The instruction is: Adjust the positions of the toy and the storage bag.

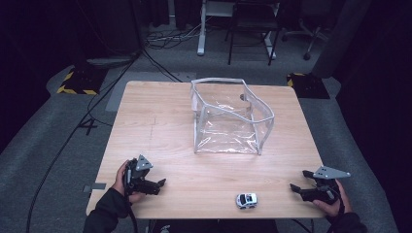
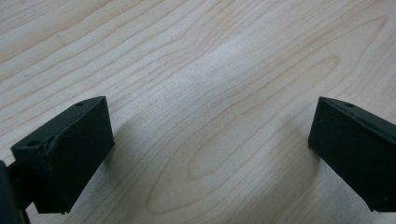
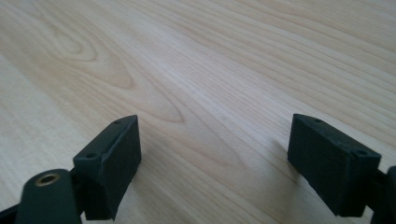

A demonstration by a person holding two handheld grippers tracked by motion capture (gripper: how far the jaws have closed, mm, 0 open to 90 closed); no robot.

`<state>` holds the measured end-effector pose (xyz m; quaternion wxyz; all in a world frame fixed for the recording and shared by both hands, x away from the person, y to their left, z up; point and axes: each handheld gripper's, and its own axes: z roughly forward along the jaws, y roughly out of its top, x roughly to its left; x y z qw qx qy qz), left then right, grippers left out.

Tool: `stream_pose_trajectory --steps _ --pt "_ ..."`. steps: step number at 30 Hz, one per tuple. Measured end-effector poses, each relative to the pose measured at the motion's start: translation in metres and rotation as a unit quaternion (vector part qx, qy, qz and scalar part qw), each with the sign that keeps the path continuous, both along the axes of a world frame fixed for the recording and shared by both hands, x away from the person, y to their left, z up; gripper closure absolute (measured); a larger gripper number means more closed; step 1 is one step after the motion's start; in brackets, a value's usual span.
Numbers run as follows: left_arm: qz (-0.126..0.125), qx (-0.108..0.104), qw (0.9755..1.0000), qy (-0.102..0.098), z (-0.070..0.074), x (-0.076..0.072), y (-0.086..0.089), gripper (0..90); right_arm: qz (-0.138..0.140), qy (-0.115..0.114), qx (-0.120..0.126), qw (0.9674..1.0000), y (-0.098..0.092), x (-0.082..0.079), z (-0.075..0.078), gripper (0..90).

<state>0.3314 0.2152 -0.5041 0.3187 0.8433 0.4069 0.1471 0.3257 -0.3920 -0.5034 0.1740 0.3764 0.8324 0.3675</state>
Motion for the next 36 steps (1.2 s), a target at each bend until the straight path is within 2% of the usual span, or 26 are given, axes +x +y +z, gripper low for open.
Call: stream_pose_trajectory --steps 3,4,5,6,9,13,14,15,17,18,20,21,22,23,24,25,26,27,28,29,31,35,36 --pt "-0.004 -0.004 1.0 0.005 0.0 0.0 0.0 0.3 0.016 0.0 0.001 0.9999 0.002 0.0 0.0 17.5" --pt "-0.003 -0.006 1.0 0.006 0.0 -0.001 0.0 0.3 0.034 0.001 0.0 0.9994 0.004 0.0 0.0 17.4" --pt "-0.003 -0.006 1.0 0.006 0.0 -0.001 0.0 0.3 0.034 0.001 0.0 0.9994 0.004 0.0 0.0 17.4" --pt "-0.004 -0.004 1.0 0.006 0.0 0.0 0.0 0.3 0.052 0.0 -0.002 0.9987 0.007 0.0 0.0 17.4" --pt "-0.004 -0.005 1.0 0.006 0.0 0.0 0.0 0.3 0.059 0.002 -0.002 0.9983 0.009 0.001 0.0 17.3" --pt "-0.001 -0.007 0.9999 0.011 0.0 -0.002 0.0 0.5 0.084 0.005 -0.003 0.9965 0.016 0.002 0.001 17.3" --pt "-0.002 -0.006 0.9999 0.01 0.0 -0.002 0.0 0.5 0.106 0.007 -0.004 0.9943 0.023 0.001 0.001 17.3" --pt "-0.002 -0.006 0.9999 0.01 0.0 -0.002 0.0 0.5 0.106 0.007 -0.004 0.9943 0.023 0.001 0.001 17.3" --pt "-0.002 -0.006 0.9999 0.011 0.0 -0.002 0.0 0.5 0.134 0.004 -0.003 0.991 0.033 0.0 0.0 17.3" --pt "-0.002 -0.006 0.9999 0.011 0.0 -0.002 0.0 0.5 0.157 0.005 -0.003 0.9875 0.042 -0.001 0.0 17.0" --pt "-0.002 -0.006 0.9999 0.011 0.0 -0.002 0.0 0.5 0.165 0.007 -0.003 0.9862 0.046 -0.001 0.001 16.6" --pt "-0.002 -0.006 0.9999 0.011 0.0 -0.002 0.0 0.5 0.18 0.005 -0.005 0.9837 0.05 -0.001 0.0 16.3" --pt "-0.001 -0.007 0.9999 0.011 0.0 -0.002 0.0 0.5 0.186 0.007 -0.003 0.9826 0.053 -0.002 0.0 16.2" --pt "-0.001 -0.007 0.9999 0.011 0.0 -0.002 0.0 0.5 0.201 0.007 -0.005 0.9796 0.059 -0.003 0.0 15.9" --pt "-0.001 -0.007 0.9999 0.011 0.0 -0.002 0.0 0.5 0.208 0.006 -0.006 0.9781 0.063 -0.004 0.0 15.9" --pt "-0.001 -0.007 0.9999 0.011 0.0 -0.002 0.0 0.5 0.208 0.006 -0.006 0.9781 0.063 -0.004 0.0 15.9" --pt "-0.001 -0.007 0.9999 0.011 0.0 -0.002 0.0 0.5 0.221 0.004 -0.005 0.9753 0.069 -0.006 0.0 15.8" --pt "-0.001 -0.007 0.9999 0.011 0.0 -0.002 0.0 0.5 0.221 0.004 -0.005 0.9753 0.069 -0.006 0.0 15.8" --pt "-0.001 -0.006 0.9999 0.011 0.0 -0.002 0.0 0.5 0.227 0.012 -0.006 0.9738 0.075 -0.009 0.0 15.5" --pt "-0.002 -0.006 0.9999 0.011 0.0 -0.002 0.0 0.5 0.227 0.012 -0.006 0.9738 0.075 -0.009 0.0 15.5" --pt "-0.001 -0.006 0.9999 0.011 0.0 -0.002 0.0 0.5 0.24 0.008 -0.007 0.9706 0.082 -0.01 0.0 15.4" --pt "-0.001 -0.007 0.9999 0.011 0.0 -0.002 0.0 0.5 0.248 0.009 -0.006 0.9686 0.092 -0.012 0.0 15.3" --pt "-0.002 -0.006 0.9999 0.011 0.0 -0.002 0.0 0.5 0.254 0.007 -0.006 0.9672 0.095 -0.013 0.0 15.3"
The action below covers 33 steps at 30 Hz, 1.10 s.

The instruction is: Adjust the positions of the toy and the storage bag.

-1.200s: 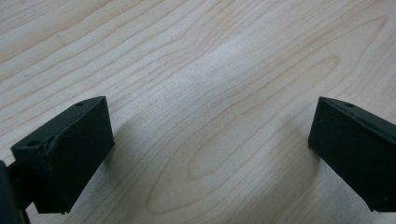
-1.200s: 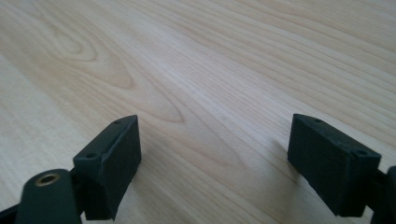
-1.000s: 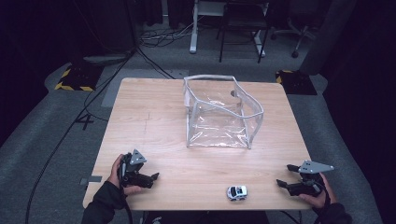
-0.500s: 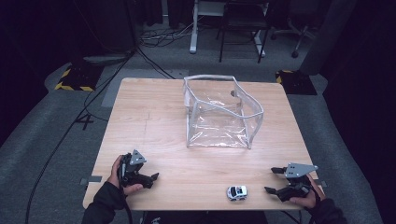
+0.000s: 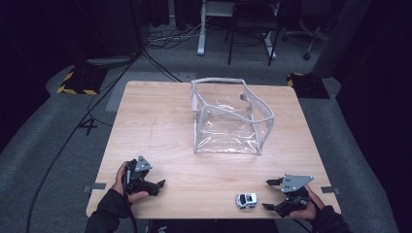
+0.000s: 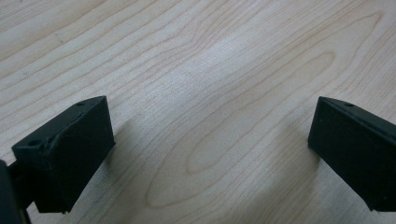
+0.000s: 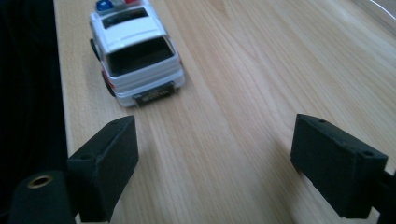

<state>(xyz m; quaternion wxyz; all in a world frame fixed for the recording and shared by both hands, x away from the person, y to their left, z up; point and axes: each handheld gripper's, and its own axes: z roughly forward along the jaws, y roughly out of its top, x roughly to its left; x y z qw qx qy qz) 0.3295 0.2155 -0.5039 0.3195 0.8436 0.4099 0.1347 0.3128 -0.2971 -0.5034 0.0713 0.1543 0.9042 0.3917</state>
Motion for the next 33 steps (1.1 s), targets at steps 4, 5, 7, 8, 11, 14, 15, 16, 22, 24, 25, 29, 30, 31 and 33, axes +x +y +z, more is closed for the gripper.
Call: stream_pose_trajectory --steps 4,5,7,8,11,14,15,16,22,24,25,29,30,31,33 --pt "0.001 -0.001 1.0 0.0 0.0 0.0 0.0 0.5 0.017 0.005 -0.003 0.9998 0.012 -0.004 0.0 15.2" --pt "0.0 0.0 1.0 0.0 0.0 0.0 0.0 0.5 0.025 0.002 -0.001 0.9997 0.015 -0.004 0.0 15.1" --pt "0.002 0.001 1.0 0.001 0.0 0.0 0.0 0.5 0.027 0.003 -0.008 0.9996 0.02 -0.005 0.0 14.8" --pt "0.001 0.001 1.0 0.0 0.0 0.0 0.0 0.5 0.035 -0.001 -0.007 0.9994 0.022 -0.004 0.0 14.8" --pt "0.0 0.0 1.0 0.0 0.0 0.0 0.0 0.5 0.036 0.006 -0.006 0.9993 0.03 -0.006 0.0 14.6" --pt "0.0 0.0 1.0 0.0 0.0 0.0 0.0 0.5 0.043 0.003 -0.005 0.9991 0.038 -0.006 0.0 14.6" --pt "0.001 0.0 1.0 0.0 0.0 0.0 0.0 0.5 0.044 -0.001 -0.007 0.999 0.04 -0.005 0.0 14.6" --pt "0.0 0.0 1.0 0.001 0.0 0.0 0.0 0.5 0.044 0.0 -0.006 0.999 0.043 -0.005 0.0 14.6" --pt "0.002 0.0 1.0 0.0 0.0 0.0 0.0 0.5 0.046 -0.002 -0.006 0.9989 0.05 -0.005 0.0 15.1" --pt "0.001 0.0 1.0 0.001 0.0 0.0 0.0 0.5 0.045 0.002 -0.005 0.999 0.052 -0.005 0.0 15.5" --pt "0.0 0.0 1.0 0.0 0.0 0.0 0.0 0.5 0.045 0.002 -0.003 0.999 0.054 -0.006 0.0 15.8" --pt "0.002 0.0 1.0 0.0 0.0 0.0 0.0 0.4 0.058 0.002 0.009 0.9983 0.06 -0.007 0.0 29.8" --pt "0.002 0.0 1.0 0.0 0.0 0.0 0.0 0.4 0.071 0.0 0.019 0.9973 0.064 -0.008 0.0 42.8" --pt "0.002 0.0 1.0 0.0 0.0 0.0 0.0 0.4 0.071 0.0 0.019 0.9973 0.064 -0.008 0.0 42.8" --pt "0.002 0.0 1.0 0.0 0.0 0.0 0.0 0.4 0.088 -0.007 0.015 0.996 0.065 -0.007 0.001 45.3"
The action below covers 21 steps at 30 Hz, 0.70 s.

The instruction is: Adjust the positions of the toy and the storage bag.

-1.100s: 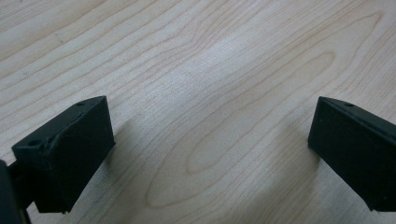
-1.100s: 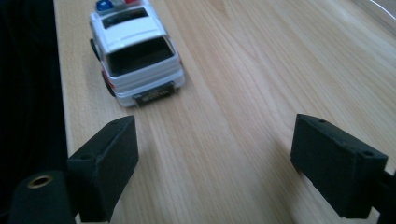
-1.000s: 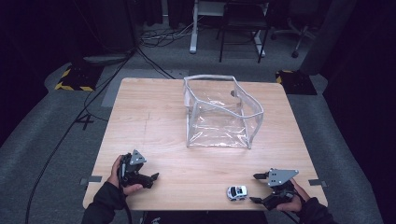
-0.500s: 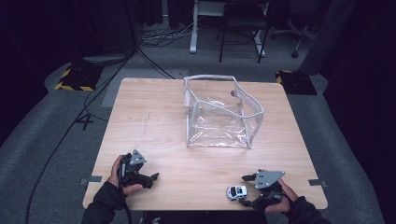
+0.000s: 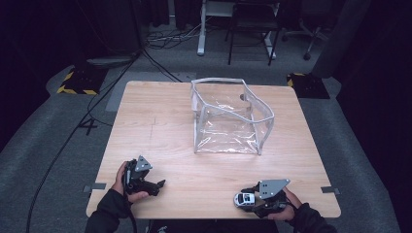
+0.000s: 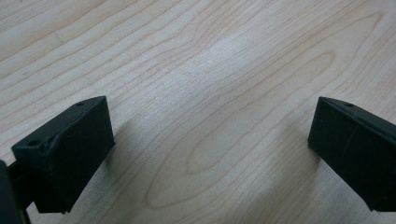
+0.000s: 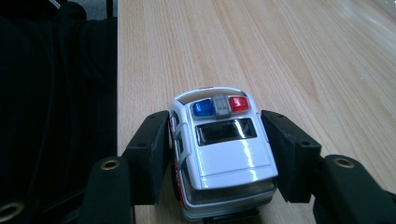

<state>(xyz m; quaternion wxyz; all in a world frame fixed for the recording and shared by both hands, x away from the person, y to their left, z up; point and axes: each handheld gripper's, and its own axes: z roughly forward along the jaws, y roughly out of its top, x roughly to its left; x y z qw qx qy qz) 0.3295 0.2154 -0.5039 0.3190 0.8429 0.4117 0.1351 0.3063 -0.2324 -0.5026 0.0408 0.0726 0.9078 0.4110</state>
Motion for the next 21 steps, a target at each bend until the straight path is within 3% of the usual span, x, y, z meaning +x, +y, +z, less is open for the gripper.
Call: stream_pose_trajectory --steps 1,4,9,10,13,15,20,21 --pt "0.0 0.0 1.0 0.0 0.0 0.0 0.0 0.4 -0.008 0.005 0.009 0.9999 0.002 0.0 0.0 47.5" --pt "0.0 0.0 1.0 0.0 0.0 0.0 0.0 0.4 -0.009 0.003 0.006 0.9999 0.0 0.0 0.0 48.0" --pt "0.0 0.0 1.0 0.0 0.0 0.0 0.0 0.4 -0.005 -0.01 0.002 0.9999 -0.003 0.0 0.001 48.4" --pt "0.0 0.0 1.0 0.0 0.0 0.0 0.0 0.4 -0.022 -0.006 0.005 0.9997 -0.003 -0.003 0.001 48.5" --pt "0.0 0.0 1.0 0.0 0.0 0.0 0.0 0.4 -0.037 -0.031 -0.003 0.9988 -0.009 0.0 0.002 48.6" --pt "0.0 0.0 1.0 0.0 0.0 0.0 0.0 0.4 -0.05 -0.03 -0.001 0.9983 -0.011 0.0 0.002 48.6" --pt "0.0 0.0 1.0 0.0 0.0 0.0 0.0 0.4 -0.095 -0.039 -0.004 0.9947 -0.026 0.008 0.003 48.6" --pt "0.0 0.0 1.0 0.0 0.0 0.0 0.0 0.5 -0.112 -0.043 -0.005 0.9928 -0.034 0.012 0.003 48.7"
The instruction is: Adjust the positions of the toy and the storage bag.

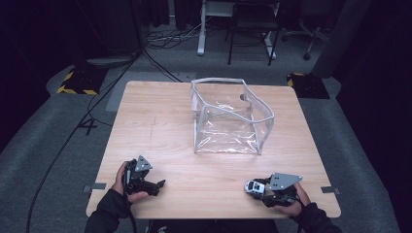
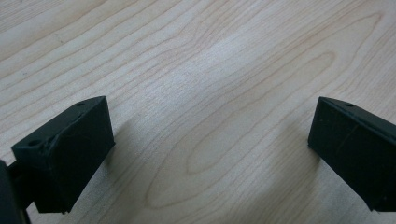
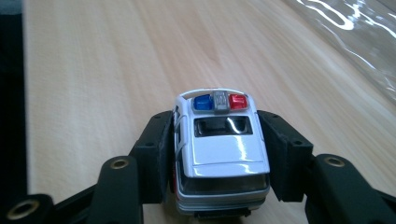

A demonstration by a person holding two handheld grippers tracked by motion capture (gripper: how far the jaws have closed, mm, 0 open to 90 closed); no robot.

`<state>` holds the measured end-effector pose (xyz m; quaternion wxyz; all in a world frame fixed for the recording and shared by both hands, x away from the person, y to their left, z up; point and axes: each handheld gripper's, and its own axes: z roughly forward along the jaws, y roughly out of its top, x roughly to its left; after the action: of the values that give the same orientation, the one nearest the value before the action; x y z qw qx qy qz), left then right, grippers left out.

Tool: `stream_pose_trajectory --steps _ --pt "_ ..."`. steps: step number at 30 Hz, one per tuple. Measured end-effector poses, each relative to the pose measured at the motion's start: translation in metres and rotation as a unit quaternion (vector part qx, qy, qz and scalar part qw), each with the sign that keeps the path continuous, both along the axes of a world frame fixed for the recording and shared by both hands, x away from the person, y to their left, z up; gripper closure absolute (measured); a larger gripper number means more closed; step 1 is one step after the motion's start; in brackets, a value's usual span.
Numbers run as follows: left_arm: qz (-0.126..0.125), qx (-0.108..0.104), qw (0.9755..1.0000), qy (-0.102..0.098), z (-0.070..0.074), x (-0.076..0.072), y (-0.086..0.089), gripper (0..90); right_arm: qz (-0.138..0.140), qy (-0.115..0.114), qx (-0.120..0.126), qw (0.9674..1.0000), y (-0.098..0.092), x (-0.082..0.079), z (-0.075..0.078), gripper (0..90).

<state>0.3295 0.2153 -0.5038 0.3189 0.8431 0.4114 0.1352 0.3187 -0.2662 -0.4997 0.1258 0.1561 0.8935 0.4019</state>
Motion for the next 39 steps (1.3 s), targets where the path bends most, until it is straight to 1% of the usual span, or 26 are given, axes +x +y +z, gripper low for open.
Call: stream_pose_trajectory --steps 1,2,3,4,5,6,8,10,11,12,15,16,20,21,25,26,27,28,29,30,31,32,33,35,36,39 --pt "0.0 0.0 1.0 0.0 0.0 0.0 0.0 0.5 0.0 0.0 0.0 1.0 0.0 0.0 0.0 48.7" --pt "0.0 0.0 1.0 0.0 0.0 0.0 0.0 0.5 -0.009 0.001 0.004 1.0 -0.004 0.001 0.0 48.6" --pt "0.0 0.0 1.0 0.0 0.0 0.0 0.0 0.5 -0.027 0.001 0.011 0.9996 -0.012 0.004 0.001 48.7" --pt "0.0 0.0 1.0 0.0 0.0 0.0 0.0 0.5 -0.036 0.001 0.012 0.9993 -0.016 0.006 0.002 48.6" --pt "0.0 0.0 1.0 0.0 0.0 0.0 0.0 0.5 -0.036 0.001 0.012 0.9993 -0.016 0.006 0.002 48.6" --pt "0.0 0.0 1.0 0.0 0.0 0.0 0.0 0.5 -0.045 0.001 0.008 0.999 -0.019 0.008 0.002 48.7" --pt "0.0 0.0 1.0 0.0 0.0 0.0 0.0 0.5 -0.063 0.002 0.017 0.9979 -0.029 0.012 0.002 48.7" --pt "0.0 0.0 1.0 0.0 0.0 0.0 0.0 0.5 -0.073 0.001 0.018 0.9971 -0.035 0.014 0.003 48.7" --pt "0.0 0.0 1.0 0.0 0.0 0.0 0.0 0.5 -0.073 0.001 0.018 0.9971 -0.035 0.014 0.003 48.7" --pt "0.001 -0.001 1.0 -0.001 0.0 0.0 0.0 0.5 -0.074 0.005 0.025 0.9969 -0.041 0.014 0.004 48.7" --pt "0.0 0.0 1.0 0.0 0.0 0.0 0.0 0.5 -0.075 0.006 0.026 0.9968 -0.046 0.014 0.005 48.7" --pt "0.0 -0.001 1.0 -0.001 0.0 0.0 0.0 0.5 -0.077 0.008 0.034 0.9964 -0.05 0.013 0.007 48.7" --pt "0.0 0.0 1.0 0.0 0.0 0.0 0.0 0.4 -0.086 0.001 0.024 0.996 -0.055 0.012 0.008 48.7" --pt "0.0 0.0 1.0 0.0 0.0 0.0 0.0 0.5 -0.087 -0.002 0.026 0.9958 -0.056 0.013 0.009 48.7" --pt "0.0 -0.001 1.0 -0.001 0.0 0.0 0.0 0.5 -0.113 -0.006 0.033 0.993 -0.062 0.018 0.011 48.7" --pt "0.0 0.0 1.0 0.0 0.0 0.0 0.0 0.5 -0.127 -0.005 0.027 0.9915 -0.066 0.023 0.009 48.7" --pt "0.0 0.0 1.0 0.0 0.0 0.0 0.0 0.5 -0.127 -0.005 0.027 0.9915 -0.066 0.023 0.009 48.7" --pt "0.0 0.0 1.0 0.0 0.0 0.0 0.0 0.4 -0.148 -0.006 0.022 0.9887 -0.069 0.03 0.006 48.7" --pt "0.0 0.0 1.0 0.0 0.0 0.0 0.0 0.5 -0.148 -0.006 0.022 0.9887 -0.069 0.03 0.006 48.7" --pt "0.0 0.0 1.0 0.0 0.0 0.0 0.0 0.5 -0.159 -0.004 0.017 0.9871 -0.07 0.033 0.005 48.6" --pt "0.0 0.0 1.0 0.0 0.0 0.0 0.0 0.5 -0.162 0.0 0.024 0.9866 -0.072 0.036 0.004 48.6" --pt "0.0 0.0 1.0 0.0 0.0 0.0 0.0 0.5 -0.175 0.006 0.025 0.9843 -0.075 0.043 0.003 48.6" --pt "0.0 0.0 1.0 0.0 0.0 0.0 0.0 0.5 -0.181 0.006 0.028 0.9831 -0.074 0.045 0.003 48.6" --pt "0.0 0.0 1.0 0.0 0.0 0.0 0.0 0.5 -0.182 0.007 0.027 0.9829 -0.075 0.047 0.003 48.6" --pt "0.0 0.0 1.0 0.0 0.0 0.0 0.0 0.5 -0.194 0.006 0.029 0.9805 -0.075 0.051 0.003 48.6" --pt "0.0 0.0 1.0 0.0 0.0 0.0 0.0 0.5 -0.199 0.004 0.031 0.9794 -0.075 0.056 0.003 48.6"
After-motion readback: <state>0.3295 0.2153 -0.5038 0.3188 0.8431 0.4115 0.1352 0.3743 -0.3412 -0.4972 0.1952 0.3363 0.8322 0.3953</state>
